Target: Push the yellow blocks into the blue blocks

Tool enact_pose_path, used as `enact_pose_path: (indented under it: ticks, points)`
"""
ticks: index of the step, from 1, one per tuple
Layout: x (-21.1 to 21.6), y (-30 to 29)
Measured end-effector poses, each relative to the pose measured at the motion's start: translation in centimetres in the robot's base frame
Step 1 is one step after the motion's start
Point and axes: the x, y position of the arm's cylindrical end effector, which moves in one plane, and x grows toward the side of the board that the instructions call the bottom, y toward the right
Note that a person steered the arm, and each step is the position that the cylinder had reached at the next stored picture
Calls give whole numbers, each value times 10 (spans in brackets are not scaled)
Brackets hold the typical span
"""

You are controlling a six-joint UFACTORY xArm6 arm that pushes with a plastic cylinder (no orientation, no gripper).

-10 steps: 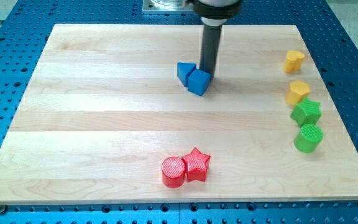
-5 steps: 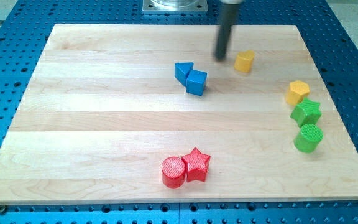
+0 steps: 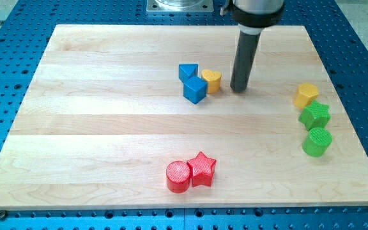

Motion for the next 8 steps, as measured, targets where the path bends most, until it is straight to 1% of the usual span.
enact_pose_path:
  ticks: [1, 2, 3, 4, 5, 6, 7, 8]
  points:
    - [-10, -30]
    - [-26, -73]
    - [-39, 25]
    - [-34, 168]
    - [14, 189]
    - [8, 107]
    - [-1, -18]
    - [44, 26]
